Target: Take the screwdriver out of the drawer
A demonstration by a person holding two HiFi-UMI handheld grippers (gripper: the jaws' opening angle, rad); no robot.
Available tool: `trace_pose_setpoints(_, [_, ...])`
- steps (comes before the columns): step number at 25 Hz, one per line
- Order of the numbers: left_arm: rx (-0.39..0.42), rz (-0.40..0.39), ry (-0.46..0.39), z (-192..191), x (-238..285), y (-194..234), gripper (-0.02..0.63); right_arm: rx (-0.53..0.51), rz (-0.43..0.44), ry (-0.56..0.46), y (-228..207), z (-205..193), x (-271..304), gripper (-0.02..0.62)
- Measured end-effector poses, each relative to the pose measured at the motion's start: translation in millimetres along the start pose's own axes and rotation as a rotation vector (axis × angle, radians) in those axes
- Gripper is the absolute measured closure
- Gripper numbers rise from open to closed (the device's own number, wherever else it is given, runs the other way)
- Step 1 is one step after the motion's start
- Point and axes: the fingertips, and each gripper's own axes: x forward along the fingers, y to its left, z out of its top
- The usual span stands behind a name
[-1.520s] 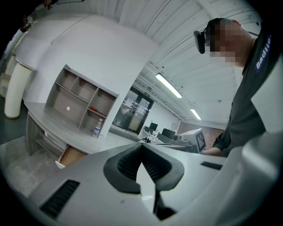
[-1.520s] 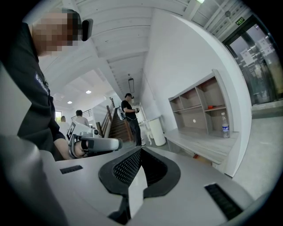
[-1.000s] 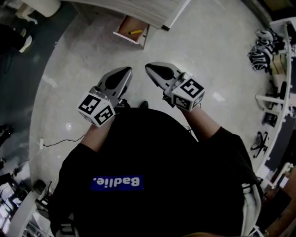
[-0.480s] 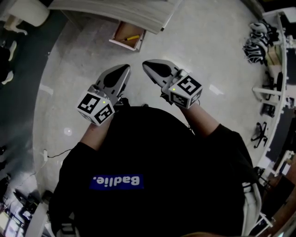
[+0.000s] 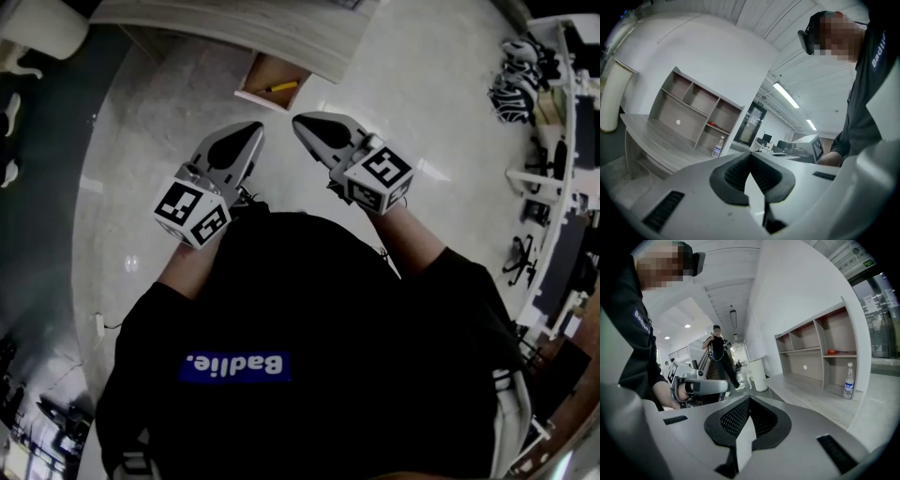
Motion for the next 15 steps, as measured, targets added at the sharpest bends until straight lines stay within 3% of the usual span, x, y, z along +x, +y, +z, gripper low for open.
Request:
trace_pose_setpoints(7, [-0.004,0.018,0.048,-6,17,56,0.604,0.047,-0.057,0.012,-32,2,25,0.565])
trace_pose_setpoints(15, [0.027,0.089,0.140,-42,75,81,0.604,0.072,0.010,0.027,-78,-4,26,0.565])
